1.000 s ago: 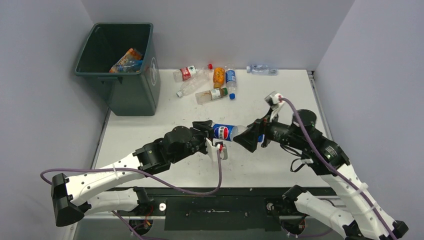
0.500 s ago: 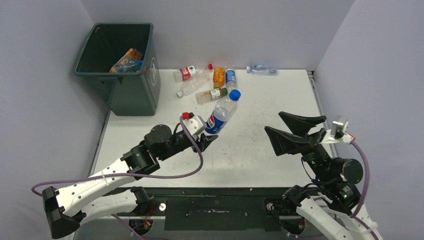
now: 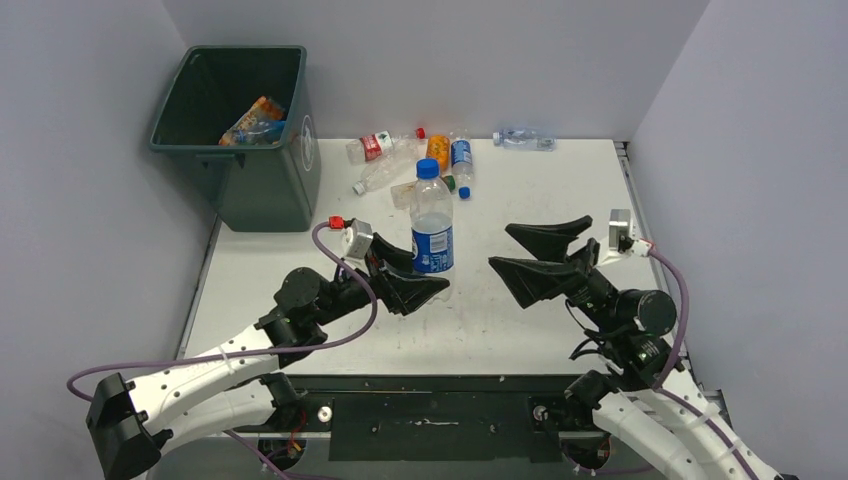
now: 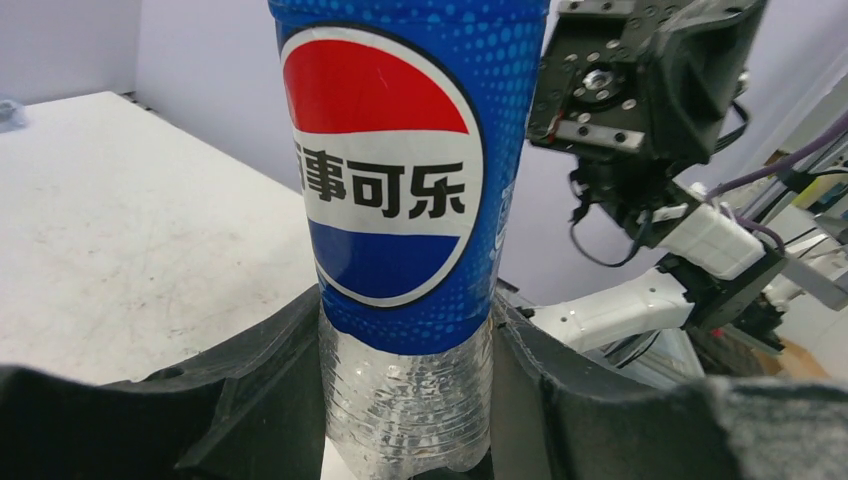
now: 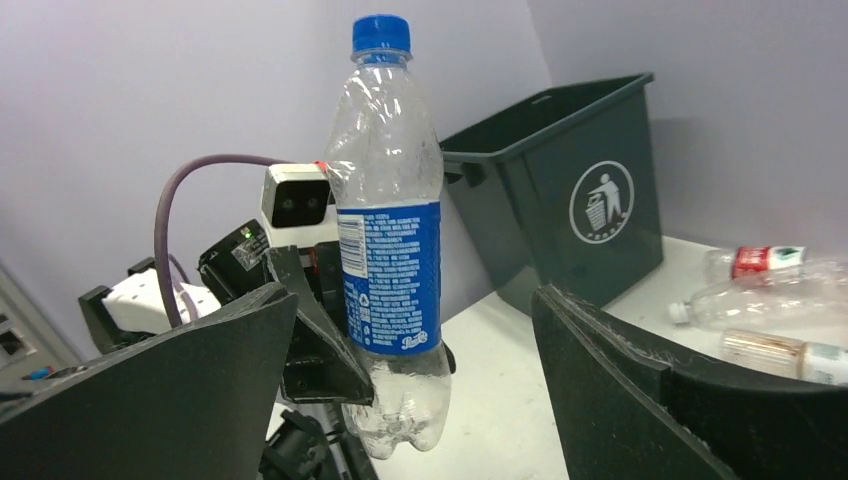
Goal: Put the plastic bottles in the bin
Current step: Pick up the plastic bottle at the center of the board.
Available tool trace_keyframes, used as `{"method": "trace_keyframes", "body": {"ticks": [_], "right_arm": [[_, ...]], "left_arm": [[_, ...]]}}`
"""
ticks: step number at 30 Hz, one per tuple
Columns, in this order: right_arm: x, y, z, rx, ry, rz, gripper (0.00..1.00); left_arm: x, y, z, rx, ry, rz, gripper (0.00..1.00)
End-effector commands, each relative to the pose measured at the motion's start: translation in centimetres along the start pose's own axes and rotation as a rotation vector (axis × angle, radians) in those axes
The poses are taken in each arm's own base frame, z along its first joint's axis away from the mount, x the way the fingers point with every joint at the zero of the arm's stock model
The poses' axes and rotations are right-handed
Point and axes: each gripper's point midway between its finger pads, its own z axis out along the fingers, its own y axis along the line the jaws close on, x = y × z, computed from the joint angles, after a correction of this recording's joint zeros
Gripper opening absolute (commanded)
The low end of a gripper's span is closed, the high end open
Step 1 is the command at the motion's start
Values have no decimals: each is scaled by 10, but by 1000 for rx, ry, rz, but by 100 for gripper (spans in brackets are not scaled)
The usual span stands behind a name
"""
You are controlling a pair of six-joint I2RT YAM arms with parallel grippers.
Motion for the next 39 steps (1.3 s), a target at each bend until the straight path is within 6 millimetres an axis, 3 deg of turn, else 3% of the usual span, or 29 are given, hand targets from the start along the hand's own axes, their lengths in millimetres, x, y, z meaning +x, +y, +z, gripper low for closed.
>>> {"method": "trace_keyframes", "body": {"ticks": [1, 8, 16, 20, 27, 31, 33, 37, 39], "right_arm": [[-7, 23, 12, -153, -63, 79, 90], [4, 18, 37, -174, -30, 117, 90], [41, 34, 65, -210, 97, 127, 91], [58, 32, 75, -175, 145, 115, 100], [54, 23, 75, -132, 74, 135, 71], [62, 23, 78, -139, 86, 152, 50], [64, 25, 78, -146, 89, 153, 41], [60, 25, 72, -144, 77, 123, 28], [56, 25, 67, -135, 77, 90, 24]], "left_arm": [[-31, -30, 4, 123, -105, -48, 3], [-25, -32, 7, 124, -66, -51, 2], [-18, -30, 11, 92, -4, -30, 2], [-18, -33, 12, 96, 24, -8, 2], [-11, -40, 10, 115, 72, 37, 2], [-7, -43, 11, 127, 91, 47, 5], [-5, -44, 11, 130, 93, 50, 17], [-10, -41, 5, 104, 57, 63, 68], [-17, -39, -1, 92, 10, 91, 100]]}}
